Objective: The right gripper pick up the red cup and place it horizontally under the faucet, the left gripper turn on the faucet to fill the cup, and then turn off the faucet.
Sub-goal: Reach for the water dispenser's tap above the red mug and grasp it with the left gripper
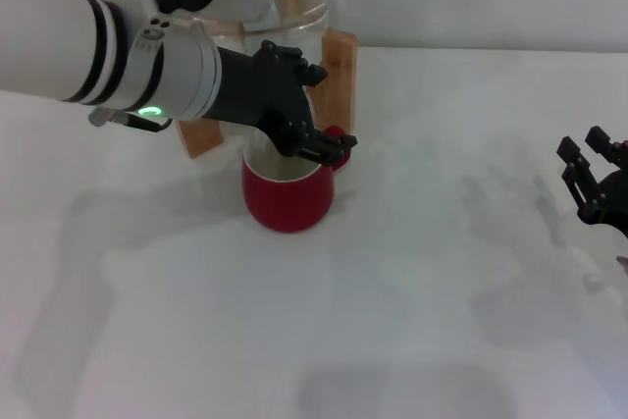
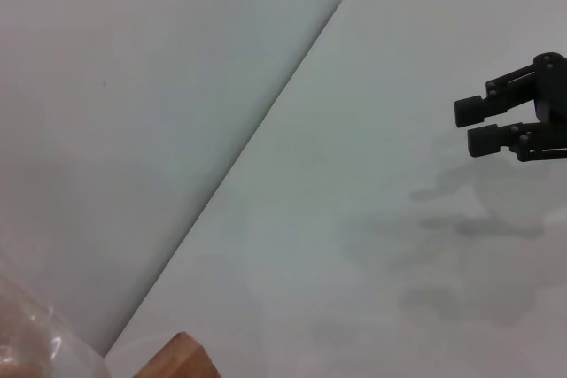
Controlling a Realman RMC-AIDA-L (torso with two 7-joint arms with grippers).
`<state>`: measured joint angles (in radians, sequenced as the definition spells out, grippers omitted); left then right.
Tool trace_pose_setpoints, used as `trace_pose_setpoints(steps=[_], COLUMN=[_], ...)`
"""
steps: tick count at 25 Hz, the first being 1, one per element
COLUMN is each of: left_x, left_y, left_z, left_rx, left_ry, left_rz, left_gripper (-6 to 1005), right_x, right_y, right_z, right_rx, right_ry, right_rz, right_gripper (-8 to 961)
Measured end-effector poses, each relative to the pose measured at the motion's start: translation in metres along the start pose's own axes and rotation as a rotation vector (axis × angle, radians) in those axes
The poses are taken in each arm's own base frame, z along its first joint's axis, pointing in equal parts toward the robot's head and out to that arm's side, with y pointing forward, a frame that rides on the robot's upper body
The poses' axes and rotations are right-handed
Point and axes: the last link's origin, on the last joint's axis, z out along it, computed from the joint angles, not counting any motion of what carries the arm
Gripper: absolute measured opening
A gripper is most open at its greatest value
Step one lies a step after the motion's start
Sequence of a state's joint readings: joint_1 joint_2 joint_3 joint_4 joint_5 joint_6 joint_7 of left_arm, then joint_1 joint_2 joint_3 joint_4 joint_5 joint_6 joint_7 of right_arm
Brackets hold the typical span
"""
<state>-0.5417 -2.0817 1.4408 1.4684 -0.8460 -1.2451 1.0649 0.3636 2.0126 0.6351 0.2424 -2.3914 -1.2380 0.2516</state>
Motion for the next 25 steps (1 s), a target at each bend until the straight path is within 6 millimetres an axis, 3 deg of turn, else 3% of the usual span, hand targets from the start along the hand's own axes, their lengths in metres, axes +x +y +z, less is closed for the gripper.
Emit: trace_pose_setpoints(steps=[25], left_x=[0.0002], left_y=[0.0030], left_z=[-0.0066], left_rx=[-0.003], left_ry=[-0.005], left_rz=[-0.008], left_gripper=[875], right_x=[-0.0004], right_y=[0.0002], right_z=[0.0024], right_rx=[-0.003], right_ry=[0.002], right_rz=[-0.002], right_gripper=[332])
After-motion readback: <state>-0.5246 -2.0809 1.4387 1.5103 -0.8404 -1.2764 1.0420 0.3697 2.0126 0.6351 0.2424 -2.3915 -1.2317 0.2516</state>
